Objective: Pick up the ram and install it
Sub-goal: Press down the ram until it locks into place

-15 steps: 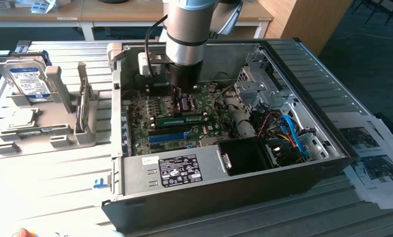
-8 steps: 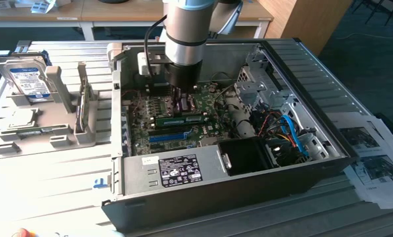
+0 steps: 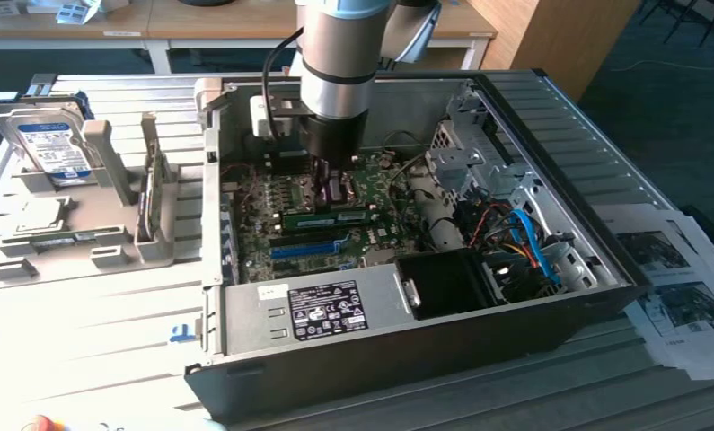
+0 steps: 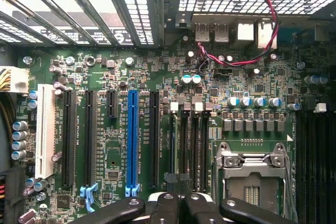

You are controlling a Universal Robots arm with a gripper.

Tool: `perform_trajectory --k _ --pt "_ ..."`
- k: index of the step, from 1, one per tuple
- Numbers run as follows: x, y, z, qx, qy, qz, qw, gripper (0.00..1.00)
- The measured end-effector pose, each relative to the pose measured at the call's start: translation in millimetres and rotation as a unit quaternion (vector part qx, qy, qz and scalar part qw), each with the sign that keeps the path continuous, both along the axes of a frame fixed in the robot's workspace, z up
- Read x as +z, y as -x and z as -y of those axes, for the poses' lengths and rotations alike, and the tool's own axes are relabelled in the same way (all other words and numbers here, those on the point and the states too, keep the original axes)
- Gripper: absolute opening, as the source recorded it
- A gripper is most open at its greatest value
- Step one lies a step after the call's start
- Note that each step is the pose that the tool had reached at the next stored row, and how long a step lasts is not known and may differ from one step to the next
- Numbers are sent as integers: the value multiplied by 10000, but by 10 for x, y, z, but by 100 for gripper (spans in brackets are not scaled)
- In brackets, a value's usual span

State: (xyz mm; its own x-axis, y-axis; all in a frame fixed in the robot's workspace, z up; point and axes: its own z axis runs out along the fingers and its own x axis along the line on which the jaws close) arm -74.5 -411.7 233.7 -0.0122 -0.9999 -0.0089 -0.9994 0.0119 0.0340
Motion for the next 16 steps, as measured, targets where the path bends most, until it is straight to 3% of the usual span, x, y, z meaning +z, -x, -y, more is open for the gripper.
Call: perform_trajectory --k 16 --pt "-24 0 2 -1 0 0 10000 10"
